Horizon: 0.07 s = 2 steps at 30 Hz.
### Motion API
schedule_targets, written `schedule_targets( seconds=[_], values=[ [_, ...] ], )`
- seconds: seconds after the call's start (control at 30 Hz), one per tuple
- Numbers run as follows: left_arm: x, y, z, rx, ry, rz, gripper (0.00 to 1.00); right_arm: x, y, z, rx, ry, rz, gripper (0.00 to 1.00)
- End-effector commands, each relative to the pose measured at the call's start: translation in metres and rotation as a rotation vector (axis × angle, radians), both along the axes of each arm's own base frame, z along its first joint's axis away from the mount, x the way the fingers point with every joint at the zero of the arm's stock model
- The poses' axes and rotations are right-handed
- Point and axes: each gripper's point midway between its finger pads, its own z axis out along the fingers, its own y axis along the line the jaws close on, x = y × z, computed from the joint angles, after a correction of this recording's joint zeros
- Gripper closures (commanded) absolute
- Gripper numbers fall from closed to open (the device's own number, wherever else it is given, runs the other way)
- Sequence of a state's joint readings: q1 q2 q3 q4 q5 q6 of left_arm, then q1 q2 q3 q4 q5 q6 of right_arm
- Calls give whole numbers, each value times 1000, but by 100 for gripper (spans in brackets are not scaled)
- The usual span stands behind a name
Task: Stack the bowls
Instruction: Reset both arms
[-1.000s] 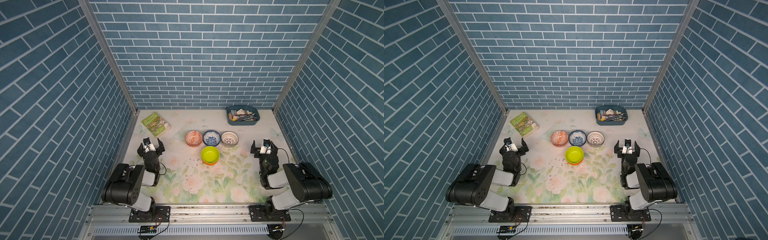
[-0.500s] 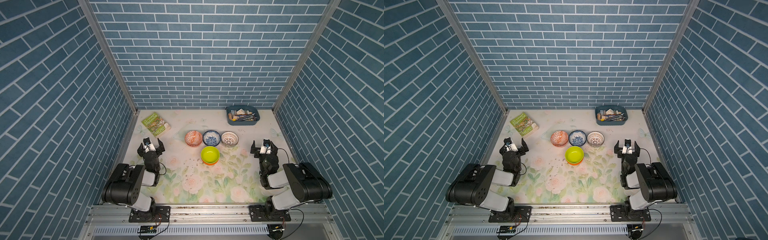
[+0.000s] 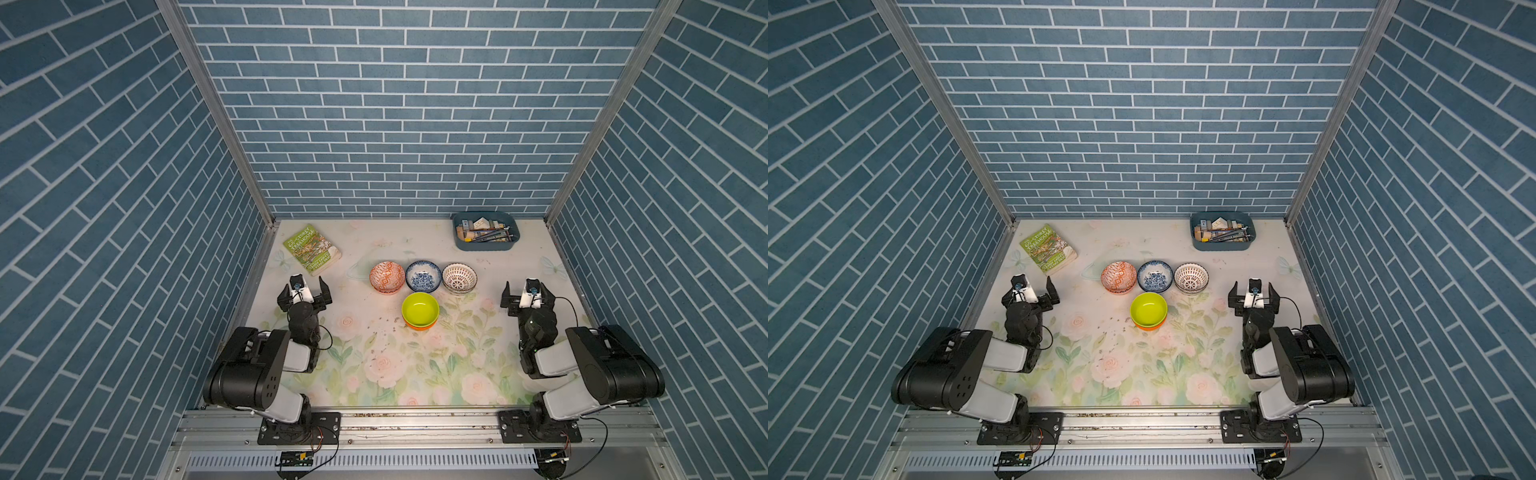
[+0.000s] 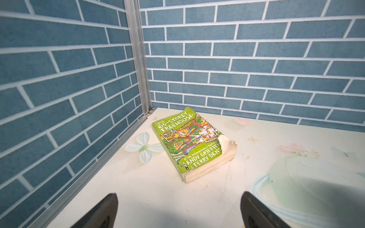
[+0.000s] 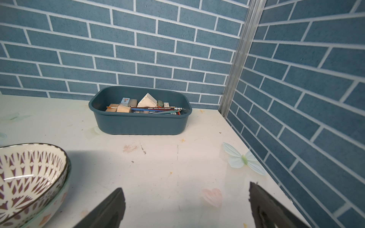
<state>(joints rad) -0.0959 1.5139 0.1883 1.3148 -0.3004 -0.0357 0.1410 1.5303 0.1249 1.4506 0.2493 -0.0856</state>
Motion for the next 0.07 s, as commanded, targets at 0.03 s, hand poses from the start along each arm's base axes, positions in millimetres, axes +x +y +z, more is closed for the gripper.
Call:
schedule_targets(
  seconds=[0.03],
  values=[
    [2,-5,2,19,-3,-40,0,3,-1,3,15,-10,-1,0]
  ],
)
